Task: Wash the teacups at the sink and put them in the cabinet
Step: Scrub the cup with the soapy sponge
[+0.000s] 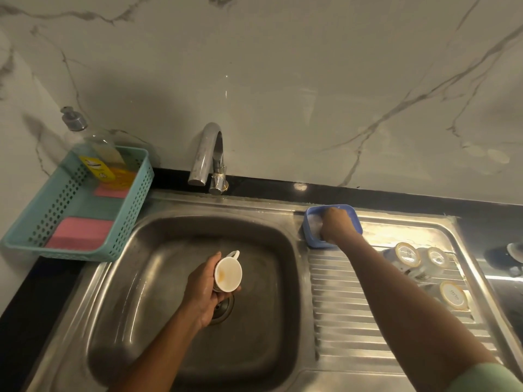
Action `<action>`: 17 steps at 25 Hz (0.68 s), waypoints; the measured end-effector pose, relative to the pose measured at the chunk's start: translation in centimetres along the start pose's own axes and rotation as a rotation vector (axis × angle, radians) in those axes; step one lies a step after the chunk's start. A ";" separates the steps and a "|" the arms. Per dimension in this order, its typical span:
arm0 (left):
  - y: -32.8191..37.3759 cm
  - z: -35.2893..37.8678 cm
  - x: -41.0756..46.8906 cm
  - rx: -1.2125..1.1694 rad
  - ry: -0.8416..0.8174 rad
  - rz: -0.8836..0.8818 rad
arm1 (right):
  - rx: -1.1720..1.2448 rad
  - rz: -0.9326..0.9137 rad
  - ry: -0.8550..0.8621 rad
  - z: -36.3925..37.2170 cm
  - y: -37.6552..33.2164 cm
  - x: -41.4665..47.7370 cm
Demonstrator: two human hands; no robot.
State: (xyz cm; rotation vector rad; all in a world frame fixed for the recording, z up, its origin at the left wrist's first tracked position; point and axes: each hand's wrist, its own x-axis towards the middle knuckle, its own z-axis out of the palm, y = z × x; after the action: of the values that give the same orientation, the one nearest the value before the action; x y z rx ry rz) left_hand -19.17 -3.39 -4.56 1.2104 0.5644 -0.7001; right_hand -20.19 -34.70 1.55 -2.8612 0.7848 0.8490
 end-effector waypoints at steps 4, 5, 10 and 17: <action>0.0 -0.2 -0.2 -0.013 -0.011 -0.013 | 0.185 0.034 0.093 0.6 1.7 1.4; 0.1 -0.2 -0.2 -0.016 -0.012 -0.012 | 0.176 -0.027 0.046 0.2 1.7 1.0; 0.5 -0.5 -0.3 -0.038 -0.007 -0.020 | 0.298 -0.148 0.251 -2.7 1.8 -2.6; 0.6 -0.7 -1.0 -0.055 -0.009 -0.023 | 0.195 -0.210 0.291 -6.1 3.1 -4.6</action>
State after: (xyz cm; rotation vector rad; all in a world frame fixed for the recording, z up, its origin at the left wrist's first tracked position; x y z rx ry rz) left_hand -19.37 -2.41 -3.66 1.1506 0.5868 -0.7048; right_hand -21.97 -36.49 9.36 -2.8559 0.5375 0.3168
